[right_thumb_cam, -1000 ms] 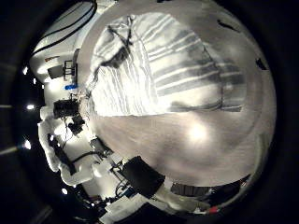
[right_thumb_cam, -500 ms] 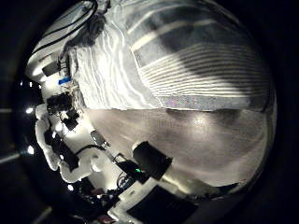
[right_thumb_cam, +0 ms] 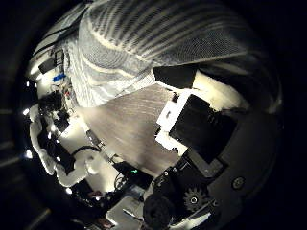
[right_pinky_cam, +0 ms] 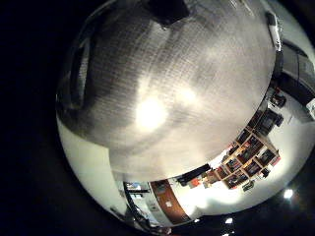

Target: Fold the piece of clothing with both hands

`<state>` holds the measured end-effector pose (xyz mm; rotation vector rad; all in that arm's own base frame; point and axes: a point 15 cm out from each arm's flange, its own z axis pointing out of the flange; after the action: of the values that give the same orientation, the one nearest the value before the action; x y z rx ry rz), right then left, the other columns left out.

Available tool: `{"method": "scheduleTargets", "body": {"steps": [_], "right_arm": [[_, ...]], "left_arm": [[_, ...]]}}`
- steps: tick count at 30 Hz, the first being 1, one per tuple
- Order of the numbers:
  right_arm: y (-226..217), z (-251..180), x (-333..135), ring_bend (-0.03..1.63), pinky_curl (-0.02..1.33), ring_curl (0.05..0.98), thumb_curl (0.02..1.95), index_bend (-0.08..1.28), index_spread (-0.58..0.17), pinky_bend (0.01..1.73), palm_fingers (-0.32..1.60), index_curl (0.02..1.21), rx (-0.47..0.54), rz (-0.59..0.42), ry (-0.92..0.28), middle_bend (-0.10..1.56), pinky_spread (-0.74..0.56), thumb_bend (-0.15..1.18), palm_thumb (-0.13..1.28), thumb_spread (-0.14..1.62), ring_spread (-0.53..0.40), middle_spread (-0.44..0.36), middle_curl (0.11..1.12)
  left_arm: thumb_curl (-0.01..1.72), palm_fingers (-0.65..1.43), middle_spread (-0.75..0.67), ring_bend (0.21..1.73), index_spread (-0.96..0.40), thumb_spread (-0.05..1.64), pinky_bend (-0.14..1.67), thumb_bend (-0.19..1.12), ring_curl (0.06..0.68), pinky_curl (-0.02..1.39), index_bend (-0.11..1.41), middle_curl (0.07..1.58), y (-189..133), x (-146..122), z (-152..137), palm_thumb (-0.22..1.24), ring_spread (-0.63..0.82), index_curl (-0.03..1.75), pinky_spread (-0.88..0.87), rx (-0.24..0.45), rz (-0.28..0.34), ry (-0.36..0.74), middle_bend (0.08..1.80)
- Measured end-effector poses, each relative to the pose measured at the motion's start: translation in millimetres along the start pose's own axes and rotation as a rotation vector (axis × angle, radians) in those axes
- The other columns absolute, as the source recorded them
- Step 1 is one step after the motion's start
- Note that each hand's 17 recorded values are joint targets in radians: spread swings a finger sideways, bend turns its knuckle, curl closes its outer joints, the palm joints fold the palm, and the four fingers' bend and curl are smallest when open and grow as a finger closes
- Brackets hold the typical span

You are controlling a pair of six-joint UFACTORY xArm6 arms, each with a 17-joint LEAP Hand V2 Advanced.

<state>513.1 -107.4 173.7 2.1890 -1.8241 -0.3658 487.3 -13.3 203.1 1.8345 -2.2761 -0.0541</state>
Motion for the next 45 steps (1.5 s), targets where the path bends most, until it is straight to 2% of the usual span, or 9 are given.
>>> {"method": "scheduleTargets", "body": {"steps": [5, 13, 19, 24, 29, 32, 37, 40, 45], "right_arm": [[14.1, -17.6, 19.2, 1.36, 0.61, 0.519, 0.59, 1.03, -0.295, 1.24, 1.28, 0.71, 0.032, 0.034, -0.003, 1.23, -0.26, 0.10, 0.98, 1.00, -0.199, -0.136, 0.69], [65.3, -33.9, 44.0, 1.44, 0.70, 0.581, 0.67, 1.14, -0.248, 1.31, 1.19, 0.75, -0.014, 0.058, -0.051, 1.33, -0.21, 0.07, 1.00, 1.02, -0.184, -0.115, 0.71], [89.7, -58.2, 68.1, 1.46, 0.75, 0.604, 0.72, 1.17, -0.234, 1.31, 1.16, 0.75, 0.048, 0.088, -0.061, 1.36, -0.20, 0.05, 1.02, 1.03, -0.179, -0.107, 0.71], [96.3, -97.6, 56.0, 1.46, 0.78, 0.614, 0.76, 1.18, -0.228, 1.30, 1.15, 0.75, 0.149, 0.078, -0.059, 1.37, -0.19, 0.03, 1.02, 1.03, -0.177, -0.104, 0.71], [91.5, -155.6, -5.6, 1.46, 0.81, 0.622, 0.79, 1.19, -0.224, 1.28, 1.15, 0.74, 0.268, -0.021, -0.024, 1.37, -0.18, 0.01, 1.02, 1.05, -0.177, -0.102, 0.70], [82.7, -175.2, -56.5, 1.46, 0.82, 0.626, 0.80, 1.19, -0.223, 1.27, 1.15, 0.74, 0.297, -0.115, 0.006, 1.38, -0.18, 0.01, 1.02, 1.05, -0.177, -0.102, 0.70], [72.7, -195.1, -160.8, 1.45, 0.85, 0.631, 0.83, 1.19, -0.220, 1.26, 1.15, 0.73, 0.322, -0.284, 0.058, 1.38, -0.18, -0.01, 1.03, 1.05, -0.177, -0.100, 0.69], [70.0, -194.0, -223.1, 1.45, 0.86, 0.633, 0.84, 1.20, -0.219, 1.25, 1.16, 0.73, 0.317, -0.383, 0.098, 1.38, -0.18, -0.01, 1.03, 1.05, -0.176, -0.100, 0.69], [67.3, -181.8, -314.1, 1.45, 0.88, 0.636, 0.86, 1.20, -0.217, 1.23, 1.16, 0.72, 0.312, -0.534, 0.195, 1.38, -0.18, -0.01, 1.02, 1.04, -0.178, -0.099, 0.68]], "left_arm": [[0.32, 0.11, 0.23, 0.63, -0.02, 1.17, 0.29, -0.02, 0.240, 0.39, 0.19, 0.29, 0.9, -1.9, -2.2, 0.33, 0.35, 0.41, 0.43, 0.005, 0.001, 0.004, 0.17], [0.32, 0.11, 0.22, 0.63, -0.02, 1.17, 0.29, -0.02, 0.239, 0.38, 0.19, 0.29, 9.4, 3.5, 5.3, 0.33, 0.34, 0.40, 0.43, -0.017, 0.011, 0.016, 0.17], [0.32, 0.11, 0.21, 0.63, -0.02, 1.17, 0.29, -0.02, 0.237, 0.37, 0.19, 0.28, 0.8, 22.0, 14.7, 0.33, 0.34, 0.40, 0.43, 0.008, 0.018, 0.049, 0.17], [0.32, 0.12, 0.21, 0.62, -0.02, 1.17, 0.29, -0.02, 0.236, 0.37, 0.19, 0.28, -2.5, 32.4, 21.3, 0.33, 0.34, 0.40, 0.43, 0.010, 0.029, 0.056, 0.17], [0.32, 0.12, 0.21, 0.62, -0.02, 1.17, 0.29, -0.02, 0.235, 0.37, 0.19, 0.28, -1.8, 35.0, 19.0, 0.33, 0.34, 0.40, 0.43, 0.018, 0.029, 0.069, 0.17], [0.31, 0.12, 0.21, 0.62, -0.02, 1.18, 0.29, -0.02, 0.235, 0.36, 0.19, 0.28, -0.6, 34.7, 9.9, 0.33, 0.34, 0.40, 0.43, 0.037, 0.028, 0.072, 0.17], [0.31, 0.13, 0.21, 0.63, -0.03, 1.17, 0.30, -0.02, 0.236, 0.36, 0.19, 0.28, 10.4, 17.1, -18.5, 0.33, 0.33, 0.40, 0.41, 0.078, 0.005, 0.076, 0.17], [0.32, 0.13, 0.20, 0.63, -0.03, 1.16, 0.31, -0.02, 0.236, 0.36, 0.19, 0.28, 27.3, -7.4, -39.9, 0.33, 0.33, 0.40, 0.40, 0.094, -0.036, 0.076, 0.17], [0.32, 0.16, 0.19, 0.63, -0.04, 1.15, 0.30, -0.02, 0.233, 0.36, 0.21, 0.28, 60.7, -68.4, -82.3, 0.34, 0.31, 0.41, 0.39, 0.174, -0.131, 0.061, 0.17]]}}
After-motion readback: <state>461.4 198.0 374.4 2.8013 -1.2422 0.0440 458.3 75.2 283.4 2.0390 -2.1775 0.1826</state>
